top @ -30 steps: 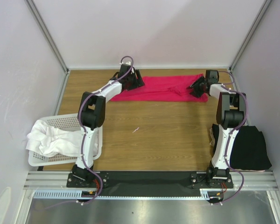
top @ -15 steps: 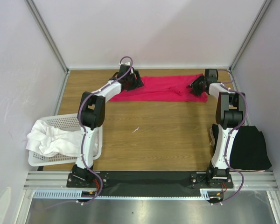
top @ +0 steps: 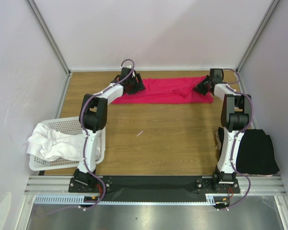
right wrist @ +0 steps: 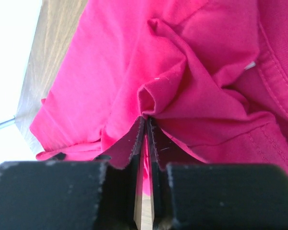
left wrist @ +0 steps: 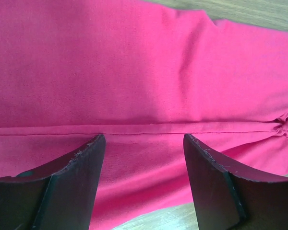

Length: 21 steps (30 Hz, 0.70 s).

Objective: Fold and stack the t-shirts
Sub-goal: Fold the tshirt

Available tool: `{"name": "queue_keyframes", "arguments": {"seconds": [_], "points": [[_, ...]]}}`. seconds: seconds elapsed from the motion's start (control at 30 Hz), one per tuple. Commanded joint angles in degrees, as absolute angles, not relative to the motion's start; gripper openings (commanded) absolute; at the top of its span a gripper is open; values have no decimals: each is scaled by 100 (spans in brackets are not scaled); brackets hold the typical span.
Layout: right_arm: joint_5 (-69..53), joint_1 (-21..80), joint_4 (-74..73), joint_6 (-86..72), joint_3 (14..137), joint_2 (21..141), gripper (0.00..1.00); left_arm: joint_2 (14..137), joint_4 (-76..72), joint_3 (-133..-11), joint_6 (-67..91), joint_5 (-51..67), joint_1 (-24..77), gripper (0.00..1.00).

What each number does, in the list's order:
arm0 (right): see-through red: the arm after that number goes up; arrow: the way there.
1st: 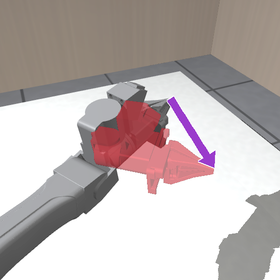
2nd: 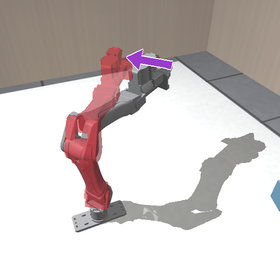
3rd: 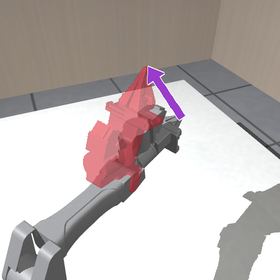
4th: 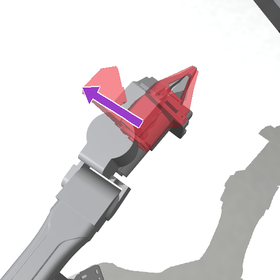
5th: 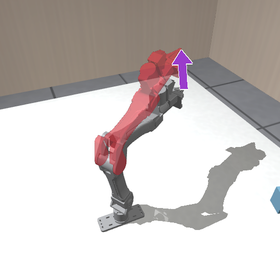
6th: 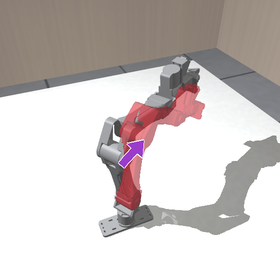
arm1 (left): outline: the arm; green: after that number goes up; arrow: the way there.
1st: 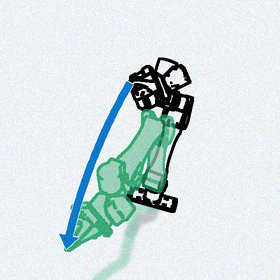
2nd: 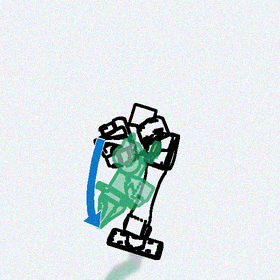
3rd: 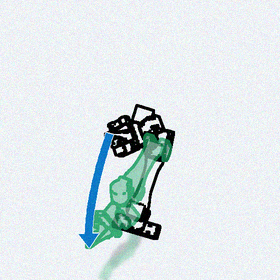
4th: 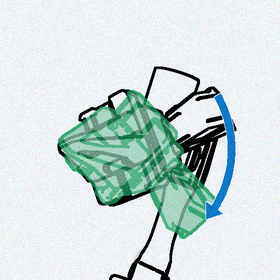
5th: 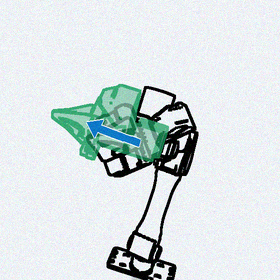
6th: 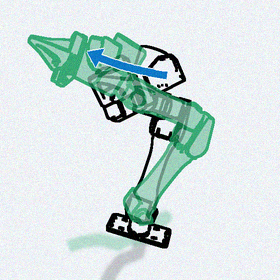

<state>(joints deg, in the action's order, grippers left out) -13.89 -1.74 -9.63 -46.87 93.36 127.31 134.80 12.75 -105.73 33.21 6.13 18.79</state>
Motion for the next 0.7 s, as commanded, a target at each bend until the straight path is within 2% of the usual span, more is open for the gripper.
{"name": "queue_keyframes", "arguments": {"seconds": [0.0, 0.1, 0.2, 0.23, 0.33, 0.43, 0.67], "points": [[-1354, -123, -1002, -4720, 9676, 12832, 7, 13500, 1230, -10556, 3419, 563, 1846, 72], [-1310, -123, -1142, -4667, 9843, 12893, 10, 13518, 1230, -10547, 3428, 571, 1819, 72], [-1231, -123, -1484, -4580, 10133, 12999, 23, 13535, 1231, -10547, 3428, 589, 1811, 72], [-1213, -123, -1677, -4570, 10160, 13008, 32, 13544, 1230, -10556, 3436, 589, 1802, 72], [-1020, -132, -2047, -4430, 10073, 12929, 49, 13518, 1222, -10564, 3410, 563, 1793, 72], [-809, -219, -2294, -4272, 9713, 12640, 60, 13474, 1248, -10556, 3366, 501, 1775, 72], [-484, -597, -2382, -3938, 8421, 11848, 64, 13456, 1336, -10564, 3375, 264, 1670, 72]]}}
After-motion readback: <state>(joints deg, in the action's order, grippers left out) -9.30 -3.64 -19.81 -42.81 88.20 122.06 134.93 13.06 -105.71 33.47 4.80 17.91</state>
